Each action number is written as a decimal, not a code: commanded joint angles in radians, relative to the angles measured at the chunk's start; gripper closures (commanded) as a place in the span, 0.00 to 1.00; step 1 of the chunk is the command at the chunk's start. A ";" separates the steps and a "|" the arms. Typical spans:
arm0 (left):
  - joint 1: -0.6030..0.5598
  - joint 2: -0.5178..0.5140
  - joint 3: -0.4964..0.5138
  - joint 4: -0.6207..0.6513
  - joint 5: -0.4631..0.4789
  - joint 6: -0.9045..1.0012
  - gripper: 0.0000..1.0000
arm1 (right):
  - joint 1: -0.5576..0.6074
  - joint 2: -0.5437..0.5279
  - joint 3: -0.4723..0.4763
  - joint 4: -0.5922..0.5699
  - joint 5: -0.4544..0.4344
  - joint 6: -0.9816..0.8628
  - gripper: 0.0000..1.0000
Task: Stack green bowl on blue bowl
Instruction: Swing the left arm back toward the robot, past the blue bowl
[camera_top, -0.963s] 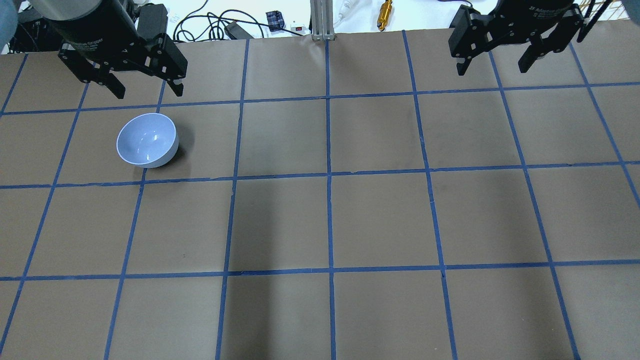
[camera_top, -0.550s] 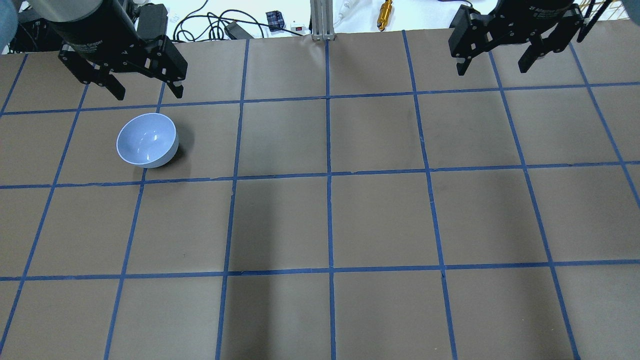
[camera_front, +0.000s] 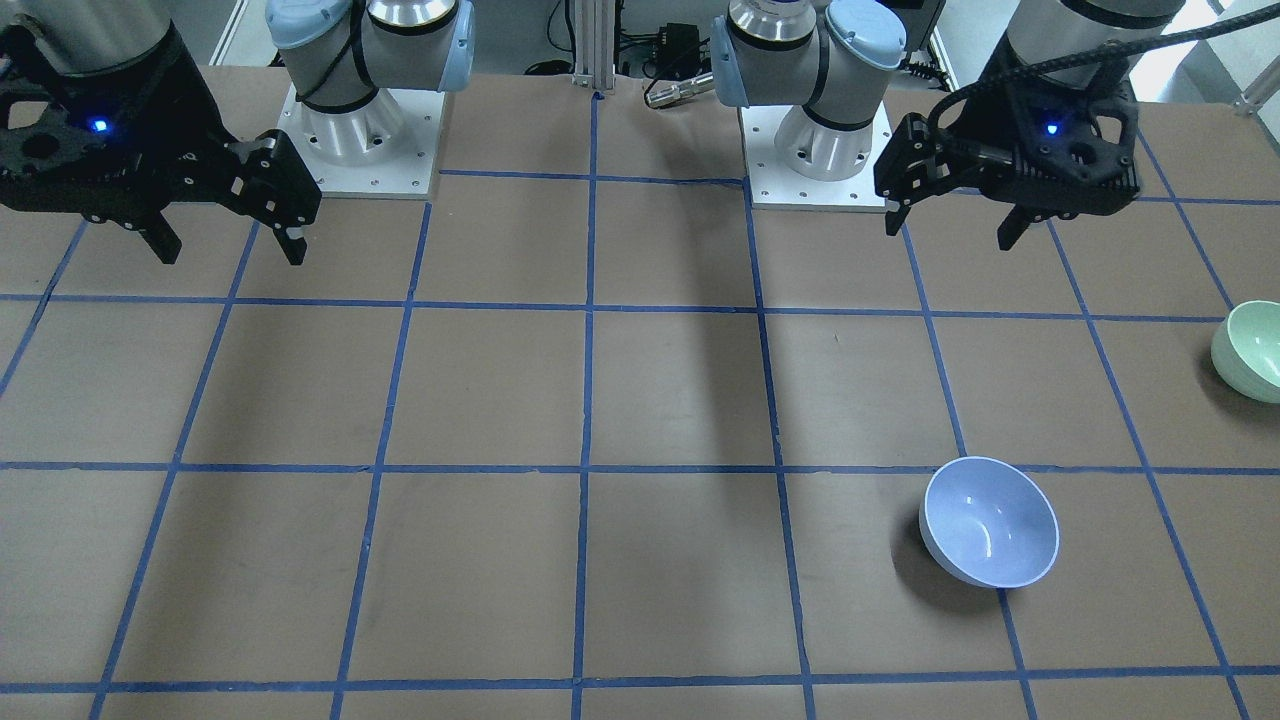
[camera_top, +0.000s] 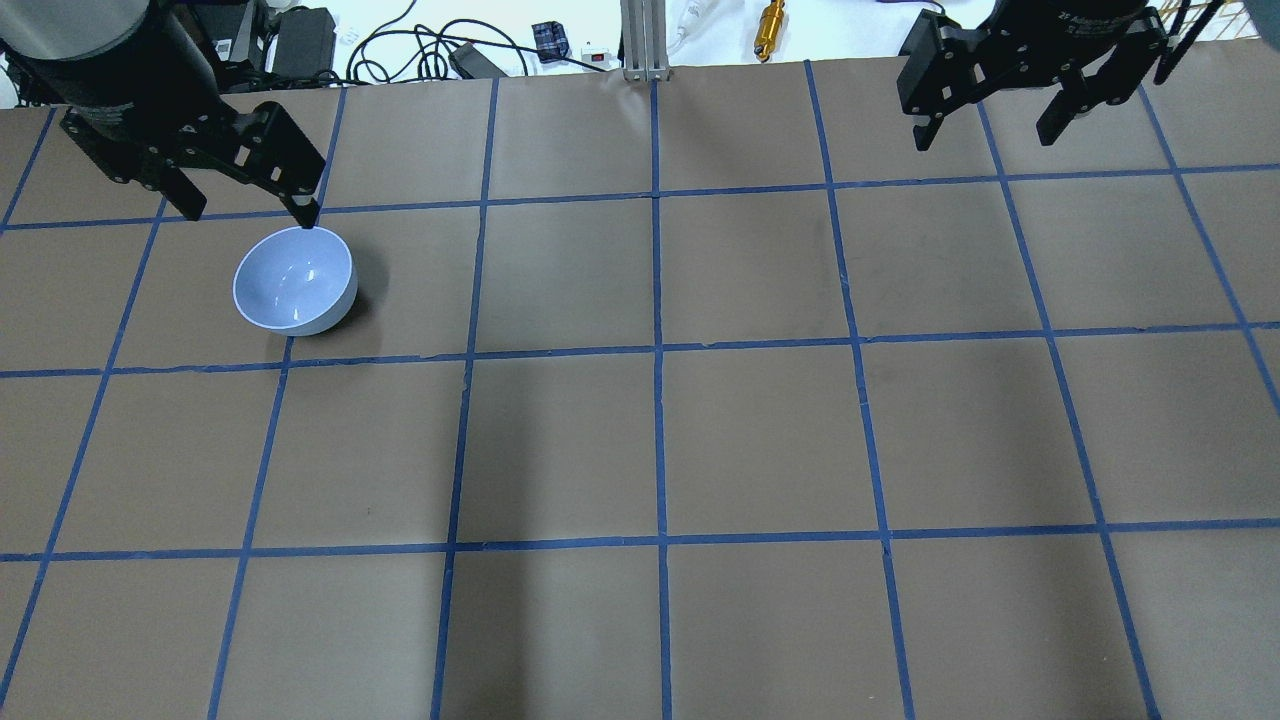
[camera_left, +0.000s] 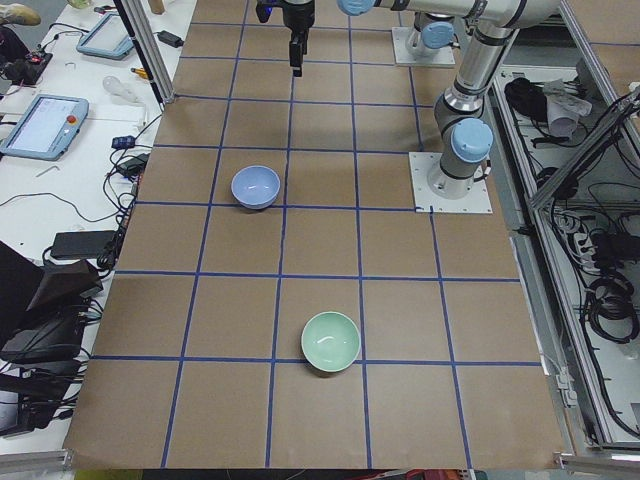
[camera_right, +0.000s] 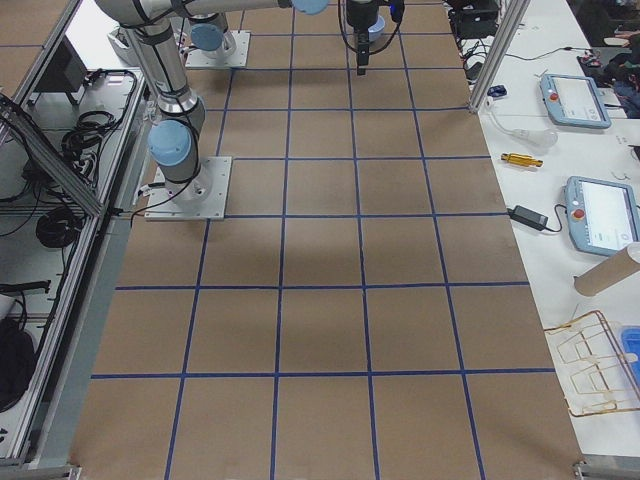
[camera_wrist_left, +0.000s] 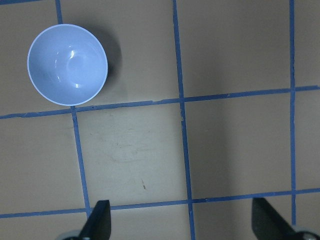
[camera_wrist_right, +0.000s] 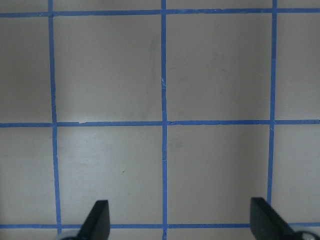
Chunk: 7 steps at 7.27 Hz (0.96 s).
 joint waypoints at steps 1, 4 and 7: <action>0.187 0.003 -0.002 -0.059 0.066 0.371 0.00 | 0.000 0.000 0.000 0.000 0.000 0.000 0.00; 0.515 -0.054 -0.019 -0.008 0.069 0.969 0.00 | 0.000 0.000 0.000 0.000 0.000 -0.002 0.00; 0.755 -0.151 -0.165 0.288 0.072 1.479 0.00 | 0.000 -0.001 0.000 0.000 0.000 -0.002 0.00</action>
